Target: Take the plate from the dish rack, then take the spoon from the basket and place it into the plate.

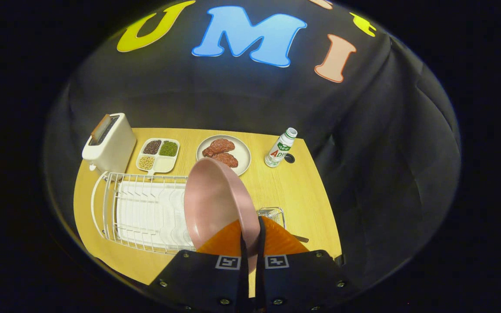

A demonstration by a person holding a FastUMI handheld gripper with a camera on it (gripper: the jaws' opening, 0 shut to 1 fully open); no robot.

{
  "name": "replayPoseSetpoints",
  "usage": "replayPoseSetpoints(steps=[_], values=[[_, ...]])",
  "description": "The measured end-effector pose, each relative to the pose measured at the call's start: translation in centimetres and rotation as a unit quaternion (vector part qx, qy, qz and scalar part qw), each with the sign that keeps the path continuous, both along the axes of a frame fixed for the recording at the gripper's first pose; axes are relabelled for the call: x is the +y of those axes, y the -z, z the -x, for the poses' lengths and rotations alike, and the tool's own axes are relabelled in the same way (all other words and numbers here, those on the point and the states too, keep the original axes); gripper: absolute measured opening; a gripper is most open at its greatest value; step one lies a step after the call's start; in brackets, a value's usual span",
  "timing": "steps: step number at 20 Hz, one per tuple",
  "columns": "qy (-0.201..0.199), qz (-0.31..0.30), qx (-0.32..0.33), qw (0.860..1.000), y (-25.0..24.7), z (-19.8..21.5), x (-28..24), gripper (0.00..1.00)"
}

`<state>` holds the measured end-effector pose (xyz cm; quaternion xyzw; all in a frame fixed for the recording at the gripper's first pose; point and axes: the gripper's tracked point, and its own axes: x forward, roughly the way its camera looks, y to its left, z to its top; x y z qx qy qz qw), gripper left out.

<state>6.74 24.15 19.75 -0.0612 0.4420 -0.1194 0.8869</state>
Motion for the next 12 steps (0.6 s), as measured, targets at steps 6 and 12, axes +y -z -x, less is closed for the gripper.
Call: replayPoseSetpoints(steps=[6,12], values=[[-0.029,-0.149,-0.014,0.988,3.2,8.1,-1.0,0.06],[-0.007,-0.235,0.039,0.971,13.2,14.3,-2.2,0.06]])
